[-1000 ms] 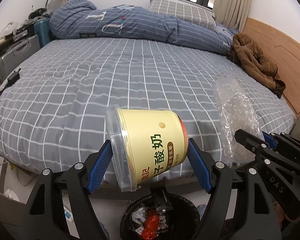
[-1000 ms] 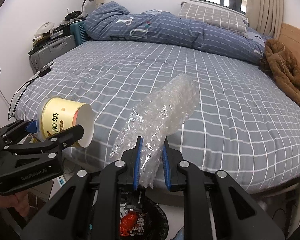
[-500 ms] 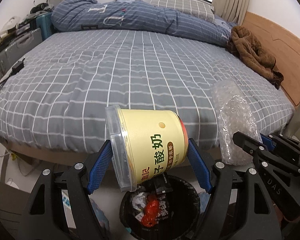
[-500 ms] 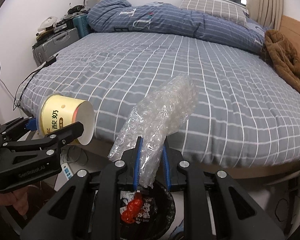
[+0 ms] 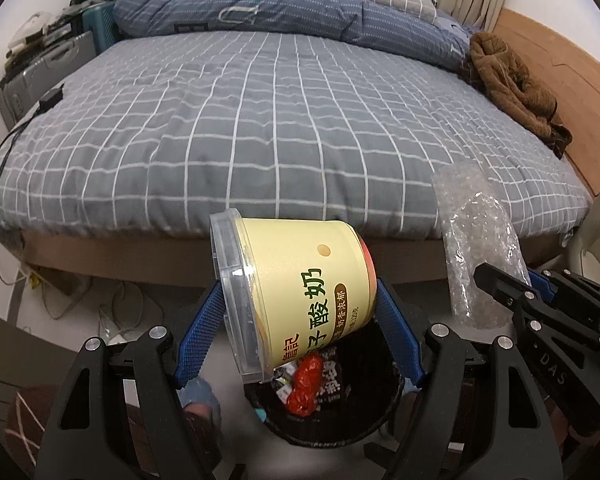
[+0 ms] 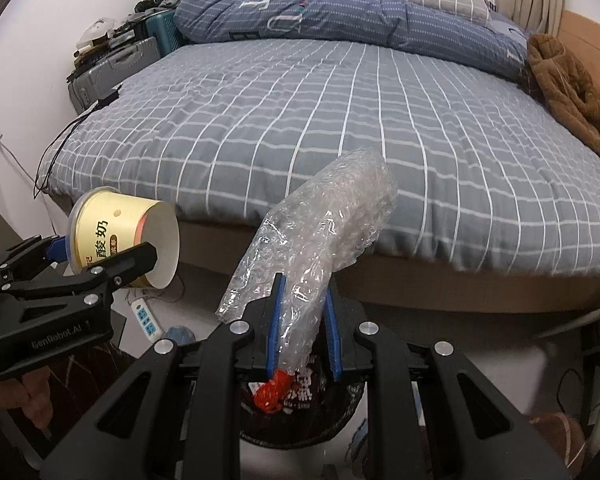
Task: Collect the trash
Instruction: 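Carry the yogurt cup with the left tool while the right tool carries the bubble wrap over the bin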
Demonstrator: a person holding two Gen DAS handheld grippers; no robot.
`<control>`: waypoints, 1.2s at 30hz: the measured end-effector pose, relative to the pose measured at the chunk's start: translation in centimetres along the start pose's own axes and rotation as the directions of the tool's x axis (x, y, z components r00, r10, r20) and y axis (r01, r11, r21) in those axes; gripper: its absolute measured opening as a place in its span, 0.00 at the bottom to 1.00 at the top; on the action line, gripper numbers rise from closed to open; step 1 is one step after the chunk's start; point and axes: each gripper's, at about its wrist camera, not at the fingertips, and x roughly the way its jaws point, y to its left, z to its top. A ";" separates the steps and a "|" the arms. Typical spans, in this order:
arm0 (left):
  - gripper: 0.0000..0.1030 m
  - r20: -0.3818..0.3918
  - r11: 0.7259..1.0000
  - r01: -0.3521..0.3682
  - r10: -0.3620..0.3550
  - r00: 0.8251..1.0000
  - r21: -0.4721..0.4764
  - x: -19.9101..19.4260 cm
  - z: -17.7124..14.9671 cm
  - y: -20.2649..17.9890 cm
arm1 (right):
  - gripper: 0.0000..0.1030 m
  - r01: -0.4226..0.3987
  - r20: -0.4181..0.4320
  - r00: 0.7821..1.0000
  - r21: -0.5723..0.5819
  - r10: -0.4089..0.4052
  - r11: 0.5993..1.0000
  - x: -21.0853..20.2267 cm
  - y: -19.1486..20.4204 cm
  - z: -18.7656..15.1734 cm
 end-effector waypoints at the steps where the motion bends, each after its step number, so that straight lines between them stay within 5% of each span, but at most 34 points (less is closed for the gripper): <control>1: 0.71 -0.006 1.000 -0.001 0.001 1.000 -0.003 -0.1 -0.5 0.1 | 0.18 0.000 -0.007 1.000 0.002 0.000 1.000 0.0 0.1 -0.3; 16: 0.71 -0.122 1.000 -0.001 -0.001 0.993 -0.021 3.7 -5.3 1.1 | 0.18 -0.004 -0.189 0.982 0.001 0.004 1.000 3.9 0.6 -6.2; 36: 0.71 -0.285 1.000 -0.010 0.005 0.959 -0.015 13.1 -8.2 3.3 | 0.18 -0.054 -0.480 0.874 0.047 0.070 0.997 15.4 -0.3 -11.0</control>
